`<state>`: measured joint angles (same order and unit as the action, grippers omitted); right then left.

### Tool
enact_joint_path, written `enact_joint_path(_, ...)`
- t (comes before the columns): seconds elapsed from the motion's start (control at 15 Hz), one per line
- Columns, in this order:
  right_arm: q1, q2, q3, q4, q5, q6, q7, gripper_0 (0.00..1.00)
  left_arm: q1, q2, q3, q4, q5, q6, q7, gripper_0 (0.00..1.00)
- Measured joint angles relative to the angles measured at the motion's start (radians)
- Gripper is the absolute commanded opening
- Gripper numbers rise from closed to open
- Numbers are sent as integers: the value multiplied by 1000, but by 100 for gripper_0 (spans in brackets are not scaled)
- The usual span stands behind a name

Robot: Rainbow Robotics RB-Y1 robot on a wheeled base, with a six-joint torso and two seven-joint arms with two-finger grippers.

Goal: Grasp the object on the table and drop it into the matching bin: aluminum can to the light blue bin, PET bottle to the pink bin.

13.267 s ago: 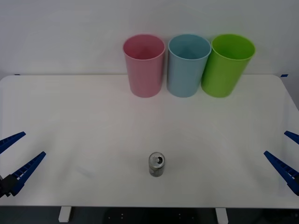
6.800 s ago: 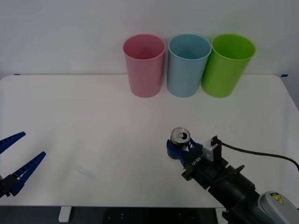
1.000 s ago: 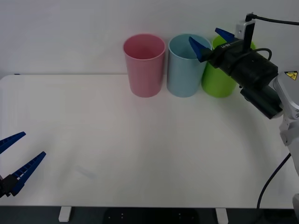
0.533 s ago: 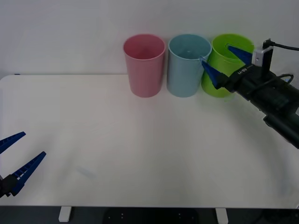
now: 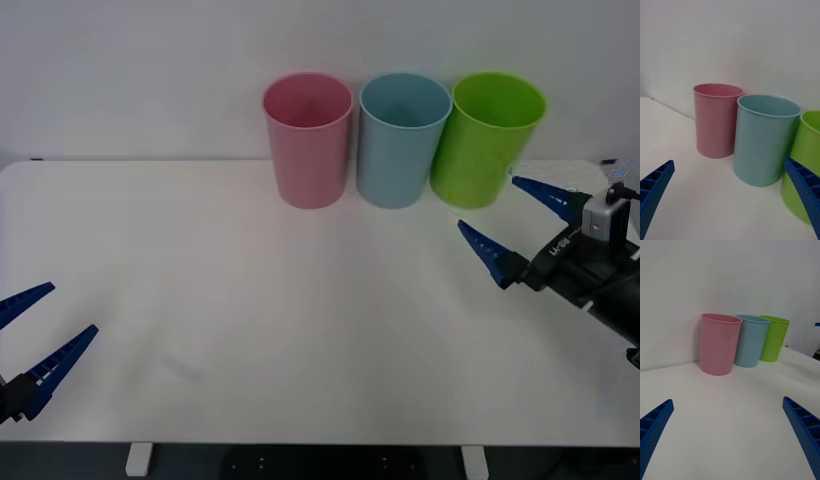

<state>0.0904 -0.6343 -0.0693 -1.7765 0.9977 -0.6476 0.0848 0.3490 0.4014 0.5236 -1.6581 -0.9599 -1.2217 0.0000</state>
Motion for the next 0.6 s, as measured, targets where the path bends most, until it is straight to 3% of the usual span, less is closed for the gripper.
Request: enact_joint_path(0.6, 235, 4, -208, -26, -35, -389, 48, 100, 0, 0, 0, 0, 0, 0, 0, 100)
